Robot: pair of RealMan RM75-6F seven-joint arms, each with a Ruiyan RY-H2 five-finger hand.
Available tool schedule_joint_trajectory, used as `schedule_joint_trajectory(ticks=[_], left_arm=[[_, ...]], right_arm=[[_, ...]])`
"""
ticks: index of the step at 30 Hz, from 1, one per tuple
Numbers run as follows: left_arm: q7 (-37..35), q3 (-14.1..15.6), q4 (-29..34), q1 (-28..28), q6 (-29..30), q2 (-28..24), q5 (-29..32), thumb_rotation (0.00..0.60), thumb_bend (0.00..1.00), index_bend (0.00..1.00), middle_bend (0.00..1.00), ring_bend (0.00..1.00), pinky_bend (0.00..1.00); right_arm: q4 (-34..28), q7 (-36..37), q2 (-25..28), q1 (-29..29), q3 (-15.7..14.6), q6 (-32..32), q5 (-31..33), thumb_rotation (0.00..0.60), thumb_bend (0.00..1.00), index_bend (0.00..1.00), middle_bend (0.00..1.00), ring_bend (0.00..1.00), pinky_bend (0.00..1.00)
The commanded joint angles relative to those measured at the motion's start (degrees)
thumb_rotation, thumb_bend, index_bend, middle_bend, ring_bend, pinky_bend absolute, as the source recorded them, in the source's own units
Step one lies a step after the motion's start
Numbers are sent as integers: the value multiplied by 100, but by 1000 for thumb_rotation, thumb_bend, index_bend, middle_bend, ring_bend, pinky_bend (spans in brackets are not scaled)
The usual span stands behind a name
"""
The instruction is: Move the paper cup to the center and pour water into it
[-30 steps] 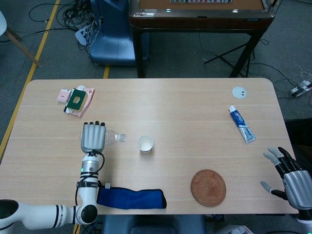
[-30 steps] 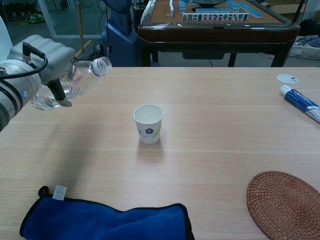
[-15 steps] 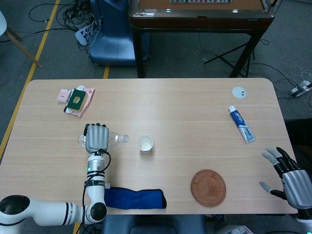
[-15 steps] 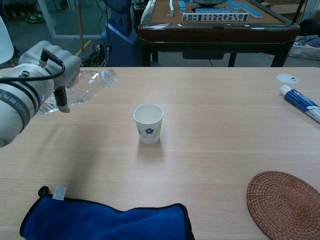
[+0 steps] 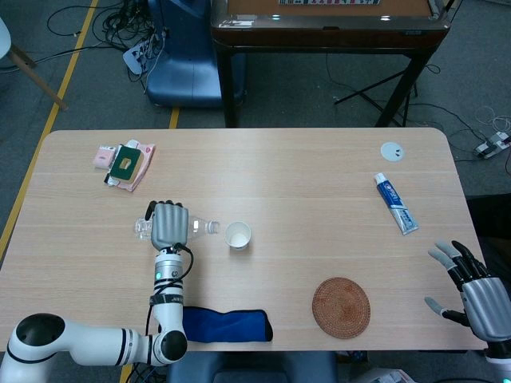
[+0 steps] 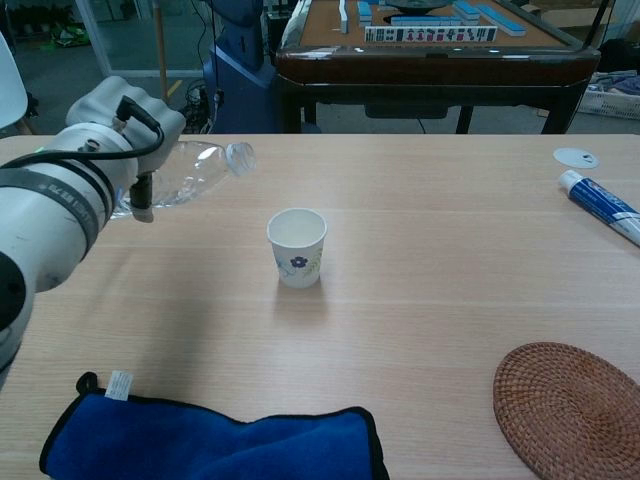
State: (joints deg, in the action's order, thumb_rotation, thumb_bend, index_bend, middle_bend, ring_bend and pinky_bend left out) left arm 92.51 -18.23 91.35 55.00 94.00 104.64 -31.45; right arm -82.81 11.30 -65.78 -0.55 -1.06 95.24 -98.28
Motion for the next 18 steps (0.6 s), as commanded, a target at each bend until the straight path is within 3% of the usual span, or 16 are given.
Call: schedule_joint_trajectory(ticks=[1, 18], left_arm=[[83, -27, -60, 92, 14, 75, 22, 600, 46, 634, 657, 509, 522], [582, -85, -668, 469, 78, 522, 364, 600, 46, 635, 657, 509, 537]], right_arm=[[-2, 9, 4, -1, -3, 2, -5, 600, 0, 210, 151, 64, 294], [20, 169, 50, 6, -10, 44, -7, 600, 0, 210, 151, 64, 294]])
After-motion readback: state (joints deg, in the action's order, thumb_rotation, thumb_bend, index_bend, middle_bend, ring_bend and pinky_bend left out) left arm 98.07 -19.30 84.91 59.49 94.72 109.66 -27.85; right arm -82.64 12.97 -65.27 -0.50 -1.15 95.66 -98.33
